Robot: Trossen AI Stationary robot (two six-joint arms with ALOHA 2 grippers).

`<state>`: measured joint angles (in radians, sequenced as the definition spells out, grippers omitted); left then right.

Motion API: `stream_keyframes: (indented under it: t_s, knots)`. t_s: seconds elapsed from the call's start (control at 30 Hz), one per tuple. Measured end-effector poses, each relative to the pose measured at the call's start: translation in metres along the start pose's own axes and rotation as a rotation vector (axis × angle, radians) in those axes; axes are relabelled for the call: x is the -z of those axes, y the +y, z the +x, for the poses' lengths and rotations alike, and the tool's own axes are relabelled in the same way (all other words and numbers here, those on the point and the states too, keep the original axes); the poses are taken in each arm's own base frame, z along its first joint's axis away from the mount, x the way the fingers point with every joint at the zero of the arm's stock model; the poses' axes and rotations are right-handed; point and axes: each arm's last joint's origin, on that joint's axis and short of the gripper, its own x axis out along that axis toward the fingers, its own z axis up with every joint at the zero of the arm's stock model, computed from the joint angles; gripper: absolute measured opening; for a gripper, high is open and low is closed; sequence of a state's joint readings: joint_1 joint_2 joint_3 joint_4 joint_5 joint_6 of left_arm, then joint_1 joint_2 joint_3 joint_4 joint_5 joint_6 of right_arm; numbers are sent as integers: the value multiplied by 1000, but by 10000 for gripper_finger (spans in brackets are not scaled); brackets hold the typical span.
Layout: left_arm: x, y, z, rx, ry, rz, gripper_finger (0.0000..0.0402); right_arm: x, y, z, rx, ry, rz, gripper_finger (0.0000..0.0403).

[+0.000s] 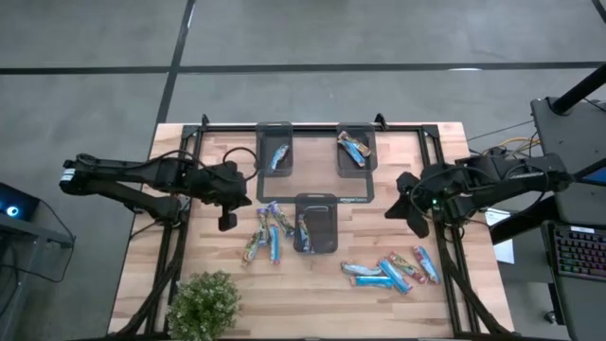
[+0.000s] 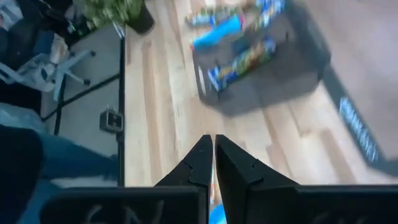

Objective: Pick and place Granola Bars by type
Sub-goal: Put the yellow granola bar into the right black bin

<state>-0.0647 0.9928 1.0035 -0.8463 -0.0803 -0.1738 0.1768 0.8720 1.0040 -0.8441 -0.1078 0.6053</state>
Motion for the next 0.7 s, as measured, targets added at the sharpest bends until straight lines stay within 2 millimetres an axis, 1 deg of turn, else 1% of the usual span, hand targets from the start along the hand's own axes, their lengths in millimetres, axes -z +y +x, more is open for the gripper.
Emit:
stream_keyframes:
  t_s: [0.13, 0.23, 0.53, 0.7]
  knots:
    - [-1, 1, 0, -25, -12, -1, 0, 1, -1, 7, 13, 60, 43, 31]
    - [-1, 1, 0, -35, -14, -2, 0, 1, -1, 15, 29, 104, 51, 57]
    - [-1, 1, 0, -40, -15, -9, 0, -2, -3, 49, 89, 218, 59, 187]
    - [-1, 1, 0, -40, -15, -10, 0, -3, -4, 64, 116, 265, 67, 237]
